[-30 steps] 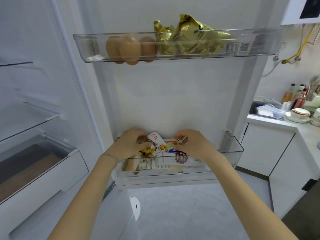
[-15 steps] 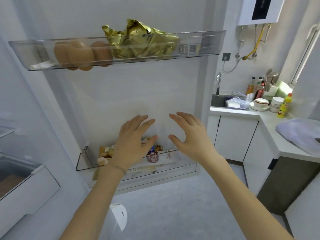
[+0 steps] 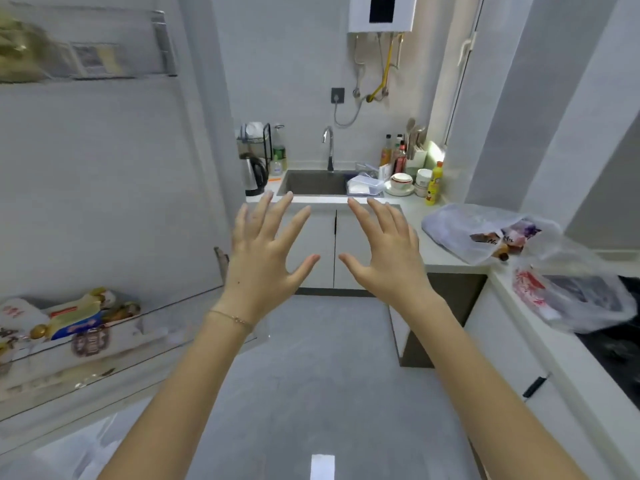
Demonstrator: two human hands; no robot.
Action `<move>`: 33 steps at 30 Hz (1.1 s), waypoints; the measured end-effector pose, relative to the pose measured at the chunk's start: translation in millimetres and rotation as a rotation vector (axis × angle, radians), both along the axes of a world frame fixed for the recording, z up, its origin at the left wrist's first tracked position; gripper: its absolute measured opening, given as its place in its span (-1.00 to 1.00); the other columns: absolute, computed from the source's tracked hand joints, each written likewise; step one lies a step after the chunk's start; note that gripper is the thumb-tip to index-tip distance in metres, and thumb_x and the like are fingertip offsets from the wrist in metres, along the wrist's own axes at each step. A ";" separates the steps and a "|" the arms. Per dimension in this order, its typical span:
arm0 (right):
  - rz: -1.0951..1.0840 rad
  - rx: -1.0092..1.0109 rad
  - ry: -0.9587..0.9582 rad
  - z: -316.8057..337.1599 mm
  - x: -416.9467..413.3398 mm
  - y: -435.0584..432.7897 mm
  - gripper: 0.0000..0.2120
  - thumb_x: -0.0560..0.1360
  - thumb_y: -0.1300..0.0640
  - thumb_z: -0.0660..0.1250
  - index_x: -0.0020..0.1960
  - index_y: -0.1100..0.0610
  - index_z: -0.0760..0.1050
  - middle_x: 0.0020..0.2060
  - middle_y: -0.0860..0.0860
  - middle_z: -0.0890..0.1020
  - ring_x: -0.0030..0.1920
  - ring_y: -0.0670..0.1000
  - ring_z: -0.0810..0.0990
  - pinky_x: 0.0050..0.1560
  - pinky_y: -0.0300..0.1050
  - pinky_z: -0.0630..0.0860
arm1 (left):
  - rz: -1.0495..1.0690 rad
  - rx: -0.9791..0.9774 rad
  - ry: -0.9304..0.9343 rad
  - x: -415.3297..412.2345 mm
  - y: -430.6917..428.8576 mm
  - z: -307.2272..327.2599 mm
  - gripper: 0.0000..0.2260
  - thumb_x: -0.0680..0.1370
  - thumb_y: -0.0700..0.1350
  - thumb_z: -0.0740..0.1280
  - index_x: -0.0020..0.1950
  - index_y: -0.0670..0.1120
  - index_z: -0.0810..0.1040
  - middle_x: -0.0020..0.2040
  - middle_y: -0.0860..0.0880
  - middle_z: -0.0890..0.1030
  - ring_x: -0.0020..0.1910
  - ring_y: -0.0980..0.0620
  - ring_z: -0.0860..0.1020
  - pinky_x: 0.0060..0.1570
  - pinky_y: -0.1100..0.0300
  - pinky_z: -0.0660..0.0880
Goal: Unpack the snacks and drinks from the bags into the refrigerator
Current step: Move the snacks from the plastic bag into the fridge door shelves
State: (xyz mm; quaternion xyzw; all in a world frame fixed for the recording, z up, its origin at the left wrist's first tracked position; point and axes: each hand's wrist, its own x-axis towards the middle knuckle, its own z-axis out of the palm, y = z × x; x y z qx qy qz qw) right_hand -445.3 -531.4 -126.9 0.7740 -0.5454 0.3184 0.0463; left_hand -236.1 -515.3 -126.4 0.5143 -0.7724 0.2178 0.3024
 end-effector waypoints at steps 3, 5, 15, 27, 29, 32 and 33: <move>-0.101 0.045 0.018 -6.9 -59.4 -9.4 -0.23 0.50 -0.16 0.31 0.56 -0.14 -0.04 0.54 0.01 0.11 0.54 0.11 0.02 0.48 0.13 0.03 | -0.048 0.034 -0.011 -58.8 -29.0 -9.5 -0.41 0.53 0.26 0.19 0.49 0.00 0.33 0.52 -0.09 0.26 0.54 -0.14 0.12 0.46 -0.23 0.06; -0.165 0.073 0.012 -10.8 -95.7 -13.5 -0.23 0.50 -0.15 0.31 0.56 -0.14 -0.04 0.54 0.01 0.11 0.53 0.11 0.03 0.48 0.14 0.02 | -0.075 0.062 -0.010 -96.6 -47.3 -15.0 -0.39 0.52 0.28 0.15 0.50 0.01 0.32 0.51 -0.09 0.28 0.53 -0.14 0.14 0.46 -0.23 0.07; -0.446 0.141 -0.006 -33.0 -238.9 -46.1 -0.29 0.50 -0.15 0.28 0.55 -0.13 0.03 0.54 0.00 0.11 0.54 0.12 0.00 0.50 0.13 0.00 | -0.310 0.159 -0.036 -256.9 -147.1 -39.9 -0.36 0.52 0.32 0.09 0.54 0.06 0.22 0.55 -0.08 0.18 0.56 -0.13 0.01 0.48 -0.23 -0.05; -0.727 0.153 -0.069 -33.8 -363.2 -127.4 -0.30 0.51 -0.12 0.30 0.55 -0.12 0.05 0.53 -0.03 0.13 0.52 0.07 0.01 0.47 0.07 -0.01 | -0.631 0.190 -0.017 -413.8 -286.0 -52.6 -0.40 0.51 0.31 0.09 0.46 0.05 0.35 0.51 -0.07 0.27 0.53 -0.15 0.10 0.46 -0.18 -0.05; -0.776 0.154 -0.084 -39.2 -383.0 -138.9 -0.29 0.51 -0.14 0.30 0.55 -0.14 0.03 0.53 -0.02 0.13 0.52 0.08 0.02 0.47 0.10 0.01 | -0.675 0.204 -0.019 -435.8 -304.5 -58.2 -0.41 0.51 0.30 0.11 0.47 0.06 0.34 0.52 -0.06 0.26 0.54 -0.15 0.10 0.47 -0.18 -0.05; -0.824 0.179 -0.084 -49.1 -409.5 -152.3 -0.29 0.50 -0.13 0.30 0.55 -0.14 0.04 0.53 -0.01 0.15 0.52 0.09 0.04 0.47 0.15 0.04 | -0.718 0.217 -0.045 -466.6 -328.3 -66.0 -0.41 0.51 0.29 0.13 0.49 0.07 0.30 0.52 -0.06 0.26 0.54 -0.15 0.10 0.46 -0.21 -0.02; -0.832 0.188 -0.081 -52.4 -417.3 -156.5 -0.29 0.50 -0.12 0.30 0.55 -0.13 0.06 0.53 -0.01 0.15 0.52 0.09 0.05 0.47 0.16 0.06 | -0.729 0.220 -0.051 -476.6 -335.2 -68.9 -0.41 0.51 0.29 0.12 0.49 0.06 0.31 0.51 -0.06 0.27 0.53 -0.15 0.11 0.46 -0.22 0.00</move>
